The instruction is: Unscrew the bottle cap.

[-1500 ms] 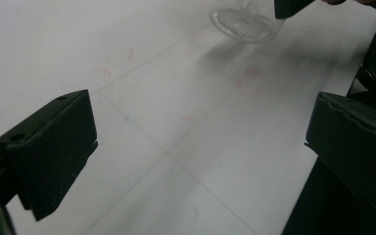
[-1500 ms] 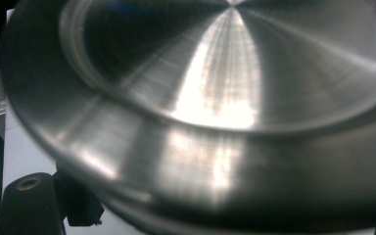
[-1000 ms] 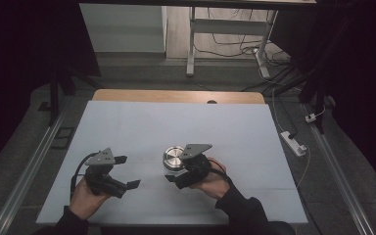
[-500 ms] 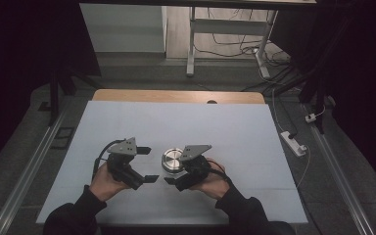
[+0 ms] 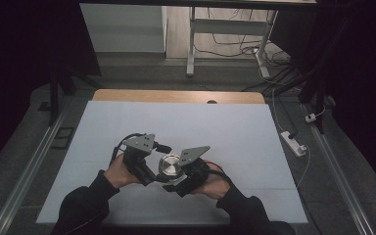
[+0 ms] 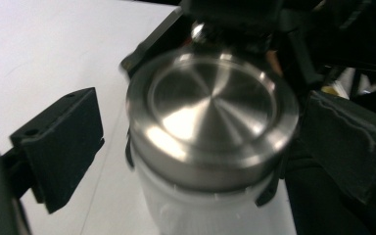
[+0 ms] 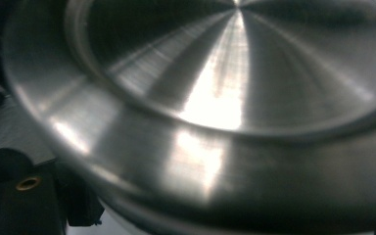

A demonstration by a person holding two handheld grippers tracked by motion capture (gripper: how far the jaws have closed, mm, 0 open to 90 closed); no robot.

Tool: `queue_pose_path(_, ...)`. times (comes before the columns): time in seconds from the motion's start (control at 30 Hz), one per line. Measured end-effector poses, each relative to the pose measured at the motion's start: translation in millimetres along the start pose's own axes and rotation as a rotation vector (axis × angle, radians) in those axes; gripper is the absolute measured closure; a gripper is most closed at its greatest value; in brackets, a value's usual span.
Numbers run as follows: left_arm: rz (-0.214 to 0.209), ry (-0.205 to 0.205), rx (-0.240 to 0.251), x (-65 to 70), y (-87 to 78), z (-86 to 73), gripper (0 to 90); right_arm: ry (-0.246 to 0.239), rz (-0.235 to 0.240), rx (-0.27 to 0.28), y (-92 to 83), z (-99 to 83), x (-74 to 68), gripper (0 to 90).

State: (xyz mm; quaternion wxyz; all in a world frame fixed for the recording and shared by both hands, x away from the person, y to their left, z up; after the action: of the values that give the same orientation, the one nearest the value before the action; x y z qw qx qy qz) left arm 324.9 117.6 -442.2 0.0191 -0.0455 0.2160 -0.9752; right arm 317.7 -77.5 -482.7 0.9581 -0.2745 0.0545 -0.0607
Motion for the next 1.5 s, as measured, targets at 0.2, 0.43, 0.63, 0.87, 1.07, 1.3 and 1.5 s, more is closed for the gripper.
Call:
queue_pose_path(0.2, -0.089, 0.054, 0.022, 4.3, 3.3, 1.6, 19.5, -0.051, 0.064, -0.008, 0.7, 1.5, -7.0, 15.1)
queue_pose_path(0.43, 0.049, 0.044, 0.007, 10.2, 4.7, 3.1, 20.0, -0.045, -0.001, -0.025, 0.5, 1.6, -4.0, 15.1)
queue_pose_path(0.63, 0.274, -0.029, 0.025, 16.5, 13.2, 8.0, 20.1, 0.047, -0.129, -0.006, -0.5, 2.4, 2.4, 15.1)
queue_pose_path(0.87, 0.409, -0.049, 0.007, 21.3, 24.4, 14.7, 14.7, 0.109, -0.222, 0.012, -2.3, 1.8, 6.3, 15.1)
queue_pose_path(1.07, 0.249, -0.052, 0.037, 13.6, 4.7, 13.0, 3.2, 0.102, -0.155, 0.041, -6.7, 4.7, 5.5, 15.1)
queue_pose_path(1.3, 0.130, 0.038, -0.031, 16.5, -4.4, 10.7, 8.1, 0.055, -0.065, 0.021, -2.0, 4.7, -1.0, 15.1)
queue_pose_path(1.5, 0.093, 0.052, -0.016, 18.3, -6.8, 10.8, 16.7, 0.027, -0.028, -0.008, 3.1, 4.3, -7.4, 15.1)
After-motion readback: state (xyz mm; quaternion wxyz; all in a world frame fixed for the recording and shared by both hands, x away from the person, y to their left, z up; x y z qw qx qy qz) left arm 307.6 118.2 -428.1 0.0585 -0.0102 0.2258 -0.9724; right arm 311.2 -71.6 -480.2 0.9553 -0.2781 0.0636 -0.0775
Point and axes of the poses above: each handheld gripper's, and its own axes: y roughly forward along the jaws, z roughly out of its top, x roughly to its right, the point moved 1 cm from there along y, roughly forward along the jaws, and after that the axes turned 5 degrees about x, right-handed, at the moved point
